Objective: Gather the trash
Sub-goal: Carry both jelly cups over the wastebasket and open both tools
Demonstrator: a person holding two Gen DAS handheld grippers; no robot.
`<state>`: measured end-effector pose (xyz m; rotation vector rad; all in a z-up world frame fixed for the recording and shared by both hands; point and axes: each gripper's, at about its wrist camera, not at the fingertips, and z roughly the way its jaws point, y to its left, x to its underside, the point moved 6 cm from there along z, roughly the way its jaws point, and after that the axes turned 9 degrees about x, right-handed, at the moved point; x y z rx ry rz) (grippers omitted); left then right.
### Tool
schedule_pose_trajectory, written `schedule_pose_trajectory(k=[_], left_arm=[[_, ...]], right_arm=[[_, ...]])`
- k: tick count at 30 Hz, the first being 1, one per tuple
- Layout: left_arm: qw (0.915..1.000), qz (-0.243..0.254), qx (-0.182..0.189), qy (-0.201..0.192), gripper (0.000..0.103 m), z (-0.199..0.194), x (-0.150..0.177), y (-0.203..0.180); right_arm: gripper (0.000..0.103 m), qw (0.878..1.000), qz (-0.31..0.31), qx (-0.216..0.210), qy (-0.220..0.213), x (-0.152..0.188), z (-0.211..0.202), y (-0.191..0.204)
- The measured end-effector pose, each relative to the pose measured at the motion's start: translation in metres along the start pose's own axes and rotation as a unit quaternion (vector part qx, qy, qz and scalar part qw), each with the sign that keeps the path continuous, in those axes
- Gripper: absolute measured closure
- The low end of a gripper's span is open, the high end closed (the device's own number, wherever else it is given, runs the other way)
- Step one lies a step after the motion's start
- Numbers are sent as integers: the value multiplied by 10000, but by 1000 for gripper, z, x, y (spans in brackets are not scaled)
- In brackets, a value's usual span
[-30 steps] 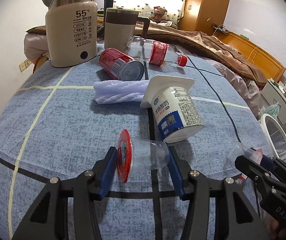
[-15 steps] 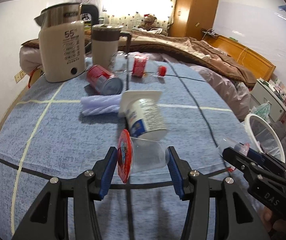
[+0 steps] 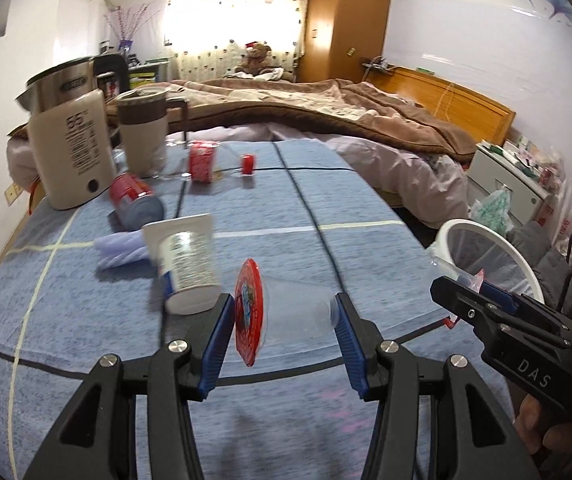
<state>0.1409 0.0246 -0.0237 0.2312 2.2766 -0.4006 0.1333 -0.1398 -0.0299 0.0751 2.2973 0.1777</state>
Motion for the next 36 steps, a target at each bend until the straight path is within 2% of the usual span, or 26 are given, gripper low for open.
schedule_pose_trajectory(k=[10, 22, 30, 36], left_arm=[[9984, 450, 353, -9, 51, 16, -12, -60], [9923, 873, 865, 128, 51, 45, -21, -133], [9872, 988, 1228, 245, 51, 68, -25, -175], [9848, 1081, 1293, 426, 51, 85, -22, -193]], right_arm=[[59, 9983, 363, 412, -171, -7, -19, -57], [59, 9906, 875, 989, -348, -12, -40, -136], [59, 9838, 1151, 1350, -269, -9, -42, -188], [59, 9804, 1214, 1550, -95, -3, -34, -213]])
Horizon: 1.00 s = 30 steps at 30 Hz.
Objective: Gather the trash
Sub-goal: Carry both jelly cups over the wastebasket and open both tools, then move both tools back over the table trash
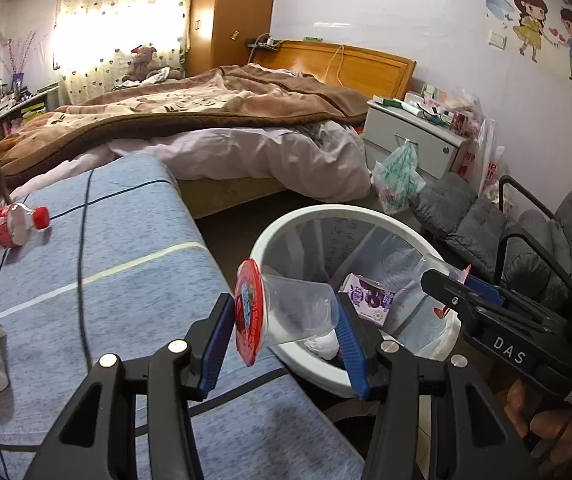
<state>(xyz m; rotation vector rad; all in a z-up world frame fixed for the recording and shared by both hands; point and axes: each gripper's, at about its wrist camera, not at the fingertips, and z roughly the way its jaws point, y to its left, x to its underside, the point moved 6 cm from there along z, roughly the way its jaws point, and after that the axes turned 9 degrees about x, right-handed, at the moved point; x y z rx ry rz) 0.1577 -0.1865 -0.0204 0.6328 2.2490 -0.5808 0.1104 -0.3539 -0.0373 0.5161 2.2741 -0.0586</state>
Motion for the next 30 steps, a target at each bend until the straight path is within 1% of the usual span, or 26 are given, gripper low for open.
schedule_pose_trajectory(k=[4, 6, 9, 11, 17, 18, 20, 21, 22, 24, 30], left_arm=[[9999, 39, -38, 121, 50, 12, 2, -7], [9997, 190, -129, 116, 50, 16, 1, -13], [9996, 185, -52, 186, 50, 22, 2, -17], [9995, 242, -96, 196, 50, 25, 1, -19], [9996, 196, -39, 215, 50, 31, -2, -21], [9996, 182, -33, 221, 50, 31, -2, -21], [9996, 181, -56, 224, 37, 32, -2, -21], [9996, 168, -70, 227, 36, 33, -2, -20], [9996, 151, -61, 239, 36, 33, -1, -19], [9995, 124, -68, 268, 35, 34, 0, -18], [9996, 61, -64, 252, 33, 32, 2, -14]], right_arm=[[59, 9999, -42, 128, 52, 1, 8, -7], [59, 9998, -62, 168, 96, 2, 12, -11], [59, 9997, -84, 176, 135, 2, 18, -16], [59, 9997, -87, 172, 139, 2, 19, -17], [59, 9995, -166, 180, 179, 1, 23, -19], [59, 9995, -179, 202, 179, 1, 25, -19], [58, 9994, -170, 226, 180, 1, 26, -19], [55, 9994, -156, 232, 188, 1, 27, -20], [52, 9994, -149, 233, 191, 2, 27, -19], [49, 9994, -153, 235, 190, 2, 27, -19], [48, 9995, -90, 265, 142, 1, 24, -19]])
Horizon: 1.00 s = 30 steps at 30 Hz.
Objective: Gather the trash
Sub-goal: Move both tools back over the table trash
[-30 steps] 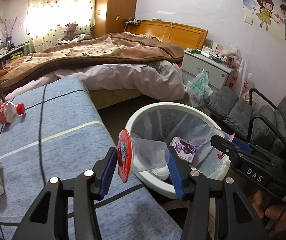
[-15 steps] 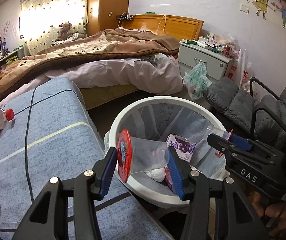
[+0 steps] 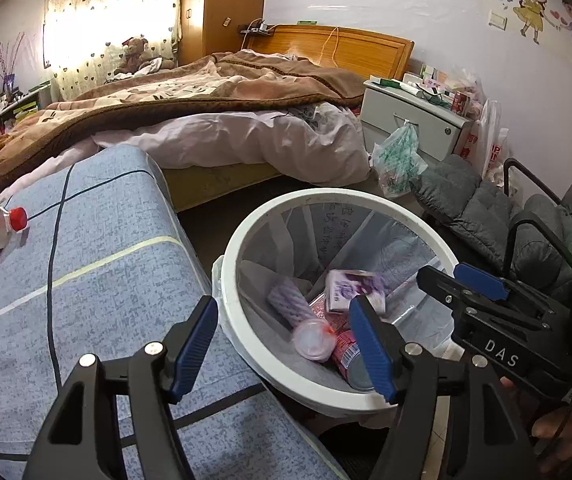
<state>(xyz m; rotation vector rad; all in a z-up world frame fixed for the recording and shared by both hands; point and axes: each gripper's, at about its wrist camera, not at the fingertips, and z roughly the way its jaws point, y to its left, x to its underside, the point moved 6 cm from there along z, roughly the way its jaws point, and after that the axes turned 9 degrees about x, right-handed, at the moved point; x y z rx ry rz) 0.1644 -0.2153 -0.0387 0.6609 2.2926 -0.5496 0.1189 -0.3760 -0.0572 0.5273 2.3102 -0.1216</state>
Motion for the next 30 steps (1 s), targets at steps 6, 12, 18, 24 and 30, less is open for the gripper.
schedule_pose_trajectory(k=[6, 12, 18, 24, 30], left_arm=[[9999, -32, -80, -125, 33, -12, 0, 5], [9996, -63, -119, -252, 33, -28, 2, 13], [9991, -197, -182, -332, 33, -42, 7, 26], [9981, -290, -261, -474, 33, -59, 13, 39], [9966, -423, -355, -607, 33, -77, 21, 56]], right_arm=[[48, 10000, 18, -44, -67, 0, -8, 5], [48, 9999, -22, -117, -124, 1, -16, 16], [48, 9996, -72, -195, -197, 3, -27, 30], [48, 9991, -170, -297, -244, 6, -35, 47], [48, 9980, -298, -458, -313, 8, -44, 69]])
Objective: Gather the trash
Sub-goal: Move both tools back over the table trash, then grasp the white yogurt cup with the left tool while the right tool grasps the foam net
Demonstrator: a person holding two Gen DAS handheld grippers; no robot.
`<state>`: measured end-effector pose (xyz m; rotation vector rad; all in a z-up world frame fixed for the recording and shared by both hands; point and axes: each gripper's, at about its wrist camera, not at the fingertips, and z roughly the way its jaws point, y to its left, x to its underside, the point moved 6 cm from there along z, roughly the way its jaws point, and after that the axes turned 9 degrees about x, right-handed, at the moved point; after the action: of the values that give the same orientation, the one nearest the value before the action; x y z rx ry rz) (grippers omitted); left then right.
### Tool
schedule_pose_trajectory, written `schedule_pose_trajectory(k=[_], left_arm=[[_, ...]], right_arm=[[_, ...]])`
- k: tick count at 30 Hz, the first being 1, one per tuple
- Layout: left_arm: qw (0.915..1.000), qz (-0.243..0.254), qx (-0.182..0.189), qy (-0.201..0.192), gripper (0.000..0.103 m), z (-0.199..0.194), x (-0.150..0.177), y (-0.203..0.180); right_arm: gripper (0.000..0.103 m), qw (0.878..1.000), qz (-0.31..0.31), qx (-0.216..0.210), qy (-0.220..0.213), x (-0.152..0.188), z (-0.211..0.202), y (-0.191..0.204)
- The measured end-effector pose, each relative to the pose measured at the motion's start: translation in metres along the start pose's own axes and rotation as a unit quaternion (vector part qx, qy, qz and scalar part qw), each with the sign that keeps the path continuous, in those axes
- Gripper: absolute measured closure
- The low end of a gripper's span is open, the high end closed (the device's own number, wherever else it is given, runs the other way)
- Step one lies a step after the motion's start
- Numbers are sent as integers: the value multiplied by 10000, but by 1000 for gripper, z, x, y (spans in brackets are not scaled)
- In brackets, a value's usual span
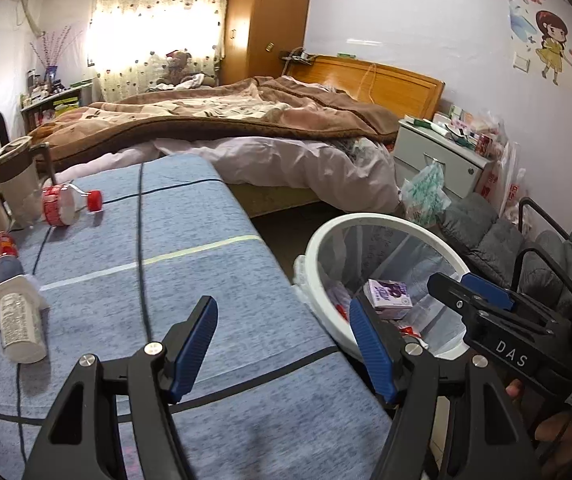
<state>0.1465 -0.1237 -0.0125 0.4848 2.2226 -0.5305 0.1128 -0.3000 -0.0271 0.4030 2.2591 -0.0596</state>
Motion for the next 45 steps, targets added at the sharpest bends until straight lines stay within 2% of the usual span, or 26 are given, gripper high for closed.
schedule_pose_trajectory(k=[9, 21, 28, 34, 38, 45], left_arm=[[9990, -295, -317, -126, 33, -22, 8, 38], [9934, -754, -847, -181, 32, -49, 27, 95], [9855, -1113, -1265, -183, 30, -67, 42, 140], [9787, -1400, -1480, -242, 30, -82, 51, 174], [9760, -1558, -1510, -195, 28, -83, 55, 190], [9763, -1780, -1233, 5, 27, -62, 50, 207]], right_arm=[[48, 9990, -318, -317, -7, 6, -5, 43], [48, 9949, -654, -770, 55, 12, -1, 100], [48, 9902, -936, -1027, 118, 20, 1, 134], [48, 9845, -1176, -1283, 243, 28, 6, 165], [48, 9821, -1265, -1364, 298, 31, 10, 179], [47, 9809, -1283, -1415, 377, 27, 19, 198]])
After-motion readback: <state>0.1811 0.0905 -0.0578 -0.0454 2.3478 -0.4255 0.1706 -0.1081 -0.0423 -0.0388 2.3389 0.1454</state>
